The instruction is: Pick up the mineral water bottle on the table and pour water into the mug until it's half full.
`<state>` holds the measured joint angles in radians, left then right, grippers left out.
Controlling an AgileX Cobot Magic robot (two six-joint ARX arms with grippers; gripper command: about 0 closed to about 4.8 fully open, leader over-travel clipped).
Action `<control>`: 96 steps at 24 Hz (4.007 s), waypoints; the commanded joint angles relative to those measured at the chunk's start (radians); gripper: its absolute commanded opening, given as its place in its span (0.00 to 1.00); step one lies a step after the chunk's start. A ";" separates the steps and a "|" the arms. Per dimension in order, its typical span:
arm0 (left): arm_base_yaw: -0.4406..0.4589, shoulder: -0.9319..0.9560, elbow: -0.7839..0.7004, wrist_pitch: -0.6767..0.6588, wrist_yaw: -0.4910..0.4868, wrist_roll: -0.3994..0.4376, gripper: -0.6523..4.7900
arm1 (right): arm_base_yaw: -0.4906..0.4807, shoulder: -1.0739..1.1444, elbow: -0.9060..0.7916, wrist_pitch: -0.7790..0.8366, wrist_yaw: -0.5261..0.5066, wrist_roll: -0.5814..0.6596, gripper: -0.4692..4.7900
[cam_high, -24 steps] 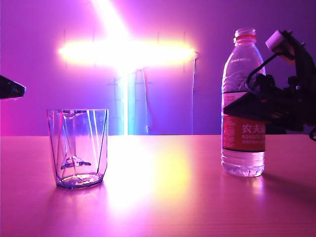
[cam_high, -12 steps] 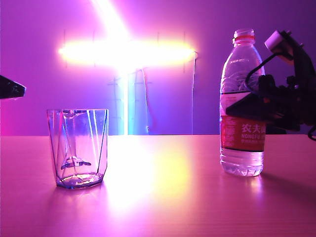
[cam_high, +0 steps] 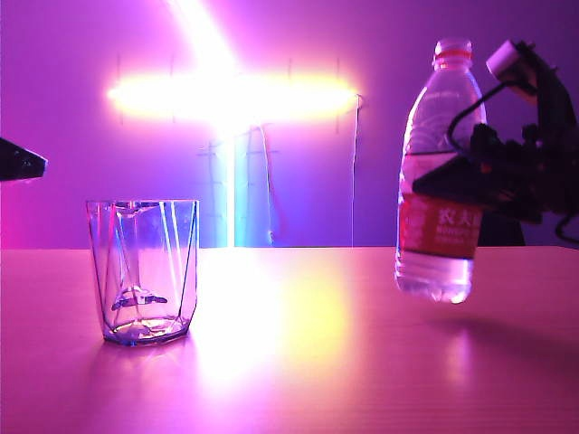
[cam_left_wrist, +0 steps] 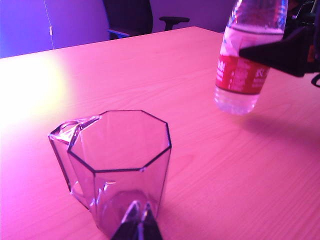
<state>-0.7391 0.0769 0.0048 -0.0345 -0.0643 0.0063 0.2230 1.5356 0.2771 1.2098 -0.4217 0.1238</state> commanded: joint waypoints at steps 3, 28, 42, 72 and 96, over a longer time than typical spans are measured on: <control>0.043 0.001 0.004 0.013 -0.001 -0.003 0.12 | 0.003 -0.090 0.083 -0.066 -0.042 -0.003 0.46; 0.209 -0.071 0.004 0.014 -0.002 -0.003 0.12 | 0.495 -0.048 0.564 -0.902 0.496 -0.965 0.45; 0.208 -0.071 0.004 0.013 -0.002 -0.003 0.12 | 0.512 0.021 0.564 -0.796 0.607 -1.261 0.45; 0.208 -0.071 0.004 0.013 -0.002 -0.003 0.12 | 0.535 0.032 0.564 -0.735 0.745 -1.680 0.45; 0.208 -0.071 0.004 0.013 -0.002 -0.003 0.12 | 0.537 0.032 0.564 -0.734 0.760 -1.703 0.45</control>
<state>-0.5312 0.0044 0.0048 -0.0269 -0.0677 0.0059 0.7586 1.5768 0.8295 0.4290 0.3367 -1.5833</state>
